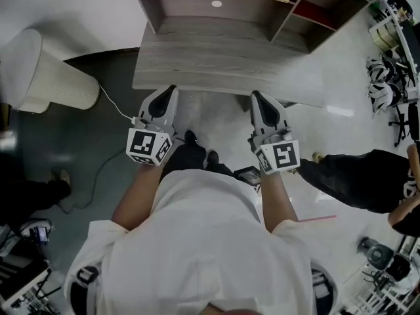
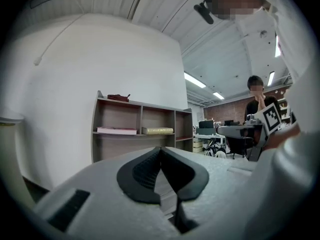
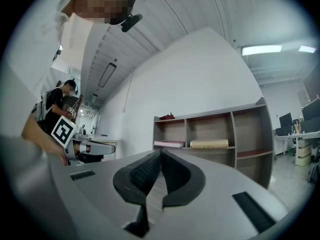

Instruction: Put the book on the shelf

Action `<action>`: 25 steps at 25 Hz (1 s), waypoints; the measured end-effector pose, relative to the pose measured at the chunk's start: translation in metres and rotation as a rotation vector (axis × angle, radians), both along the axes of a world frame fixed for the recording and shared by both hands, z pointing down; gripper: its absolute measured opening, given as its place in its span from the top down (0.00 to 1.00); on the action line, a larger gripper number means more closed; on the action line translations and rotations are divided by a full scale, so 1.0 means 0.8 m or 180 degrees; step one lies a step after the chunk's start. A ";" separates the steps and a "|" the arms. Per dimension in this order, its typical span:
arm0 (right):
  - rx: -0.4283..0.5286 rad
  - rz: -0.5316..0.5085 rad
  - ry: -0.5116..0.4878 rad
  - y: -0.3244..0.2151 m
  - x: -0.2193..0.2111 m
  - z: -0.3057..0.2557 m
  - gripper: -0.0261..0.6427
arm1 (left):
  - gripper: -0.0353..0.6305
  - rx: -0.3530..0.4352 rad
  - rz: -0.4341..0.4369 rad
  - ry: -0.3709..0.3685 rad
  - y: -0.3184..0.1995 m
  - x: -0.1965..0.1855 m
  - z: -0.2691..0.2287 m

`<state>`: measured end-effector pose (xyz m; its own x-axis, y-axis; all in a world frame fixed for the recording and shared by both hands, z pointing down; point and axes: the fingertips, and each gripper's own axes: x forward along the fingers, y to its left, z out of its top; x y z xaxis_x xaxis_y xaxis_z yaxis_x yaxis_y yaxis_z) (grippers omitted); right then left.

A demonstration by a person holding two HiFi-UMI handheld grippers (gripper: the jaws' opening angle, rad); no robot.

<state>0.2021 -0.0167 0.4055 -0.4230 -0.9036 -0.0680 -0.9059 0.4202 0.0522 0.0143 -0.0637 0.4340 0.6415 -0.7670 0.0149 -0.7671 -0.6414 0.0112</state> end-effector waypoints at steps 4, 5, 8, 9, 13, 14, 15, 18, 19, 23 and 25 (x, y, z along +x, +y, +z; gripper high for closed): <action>-0.0010 -0.0029 -0.0028 0.024 -0.005 0.000 0.94 | 0.92 -0.0006 -0.0020 -0.0011 0.029 -0.015 0.002; -0.0015 -0.0025 -0.0069 0.030 -0.008 -0.001 0.94 | 0.92 -0.0027 -0.0007 0.0002 0.035 -0.018 0.004; -0.0036 -0.0001 -0.0169 0.047 -0.017 -0.001 0.94 | 0.92 -0.0068 0.0059 0.0063 0.050 -0.025 0.010; -0.0046 -0.0001 -0.0186 0.052 -0.019 0.000 0.94 | 0.92 -0.0059 0.0088 0.0082 0.055 -0.025 0.010; -0.0101 -0.0003 -0.0115 0.074 -0.021 0.002 0.94 | 0.92 0.0003 0.0196 0.0145 0.076 -0.023 0.002; -0.0115 0.0003 -0.0074 0.081 -0.026 0.003 0.94 | 0.92 0.0011 0.0219 0.0157 0.083 -0.027 0.000; -0.0134 0.0010 -0.0055 0.087 -0.034 0.004 0.94 | 0.92 0.0009 0.0242 0.0168 0.090 -0.035 0.000; -0.0220 0.0039 -0.0098 0.108 -0.061 0.012 0.94 | 0.92 -0.0065 0.0296 0.0245 0.112 -0.059 0.012; -0.0251 0.0043 -0.0093 0.115 -0.068 0.015 0.94 | 0.92 -0.0109 0.0311 0.0285 0.120 -0.064 0.019; -0.0311 0.0009 -0.0031 0.147 -0.088 0.024 0.94 | 0.92 -0.0264 0.0422 0.0375 0.155 -0.069 0.045; -0.0357 -0.0006 -0.0078 0.163 -0.088 0.029 0.94 | 0.92 -0.0315 0.0457 0.0387 0.172 -0.064 0.057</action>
<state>0.1317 0.1134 0.4285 -0.4241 -0.9053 0.0231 -0.9056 0.4238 -0.0174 -0.0372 0.0736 0.4793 0.7457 -0.6663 0.0014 -0.6572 -0.7352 0.1663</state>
